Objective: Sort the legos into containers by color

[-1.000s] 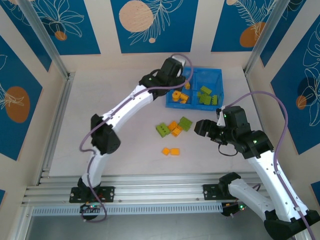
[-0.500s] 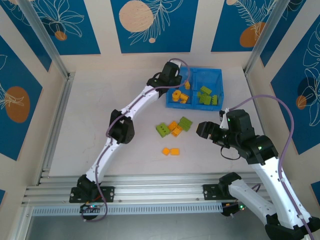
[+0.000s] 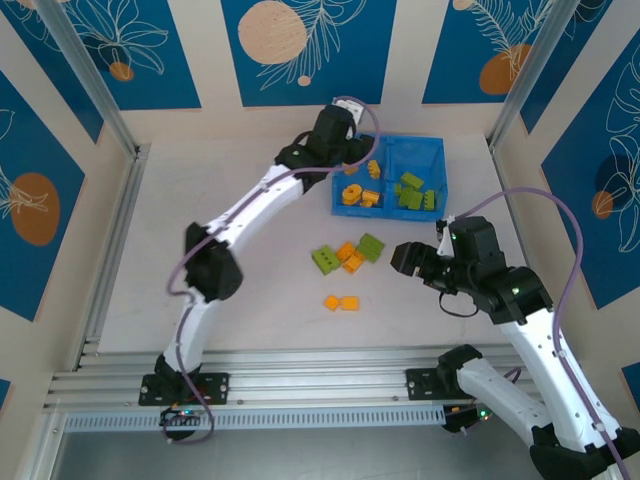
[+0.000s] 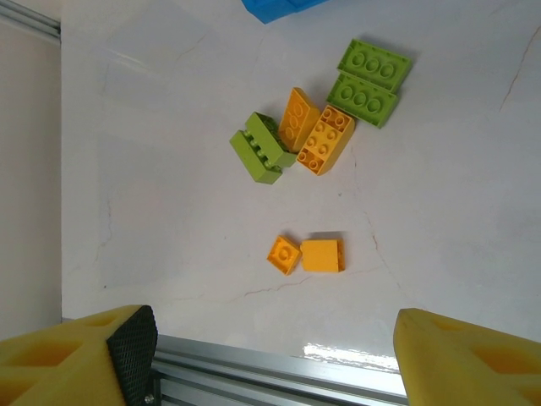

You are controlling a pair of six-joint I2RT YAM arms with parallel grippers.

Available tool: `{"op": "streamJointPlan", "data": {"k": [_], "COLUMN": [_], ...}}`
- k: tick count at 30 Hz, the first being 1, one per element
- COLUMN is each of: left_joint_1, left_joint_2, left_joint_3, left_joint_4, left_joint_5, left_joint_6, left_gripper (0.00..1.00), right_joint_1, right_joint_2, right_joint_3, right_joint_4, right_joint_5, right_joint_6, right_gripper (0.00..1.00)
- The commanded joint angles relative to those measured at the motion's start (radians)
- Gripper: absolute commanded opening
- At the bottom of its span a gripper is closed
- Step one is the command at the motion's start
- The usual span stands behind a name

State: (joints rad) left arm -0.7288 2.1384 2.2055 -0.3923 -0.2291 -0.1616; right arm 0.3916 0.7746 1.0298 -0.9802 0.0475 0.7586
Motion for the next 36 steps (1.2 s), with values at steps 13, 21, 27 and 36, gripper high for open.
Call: {"op": "streamJointPlan", "data": {"k": [13, 21, 27, 36], "left_joint_1": [-0.107, -0.109, -0.109, -0.109], "left_joint_2": [-1.084, -1.456, -1.596, -1.614], "left_joint_3": [-1.190, -1.434, -1.473, -1.499], "left_joint_4": [0.232, 0.023, -0.080, -0.092], "left_joint_5": [0.318, 0.278, 0.160, 0.155], "left_joint_6": [0.418, 0.597, 0.584, 0.560], "left_gripper": [0.84, 1.00, 1.00, 1.00], "right_joint_1": [0.119, 0.302, 0.396, 0.408], "right_joint_2": [0.364, 0.717, 0.977, 1.242], "right_joint_3": [-0.031, 0.148, 0.322, 0.510], "right_joint_4": [0.123, 0.188, 0.182, 0.130], "right_joint_5": [0.059, 0.125, 0.238, 0.334], "right_joint_6": [-0.137, -0.222, -0.313, -0.383], "right_gripper": [0.76, 0.66, 0.54, 0.46]}}
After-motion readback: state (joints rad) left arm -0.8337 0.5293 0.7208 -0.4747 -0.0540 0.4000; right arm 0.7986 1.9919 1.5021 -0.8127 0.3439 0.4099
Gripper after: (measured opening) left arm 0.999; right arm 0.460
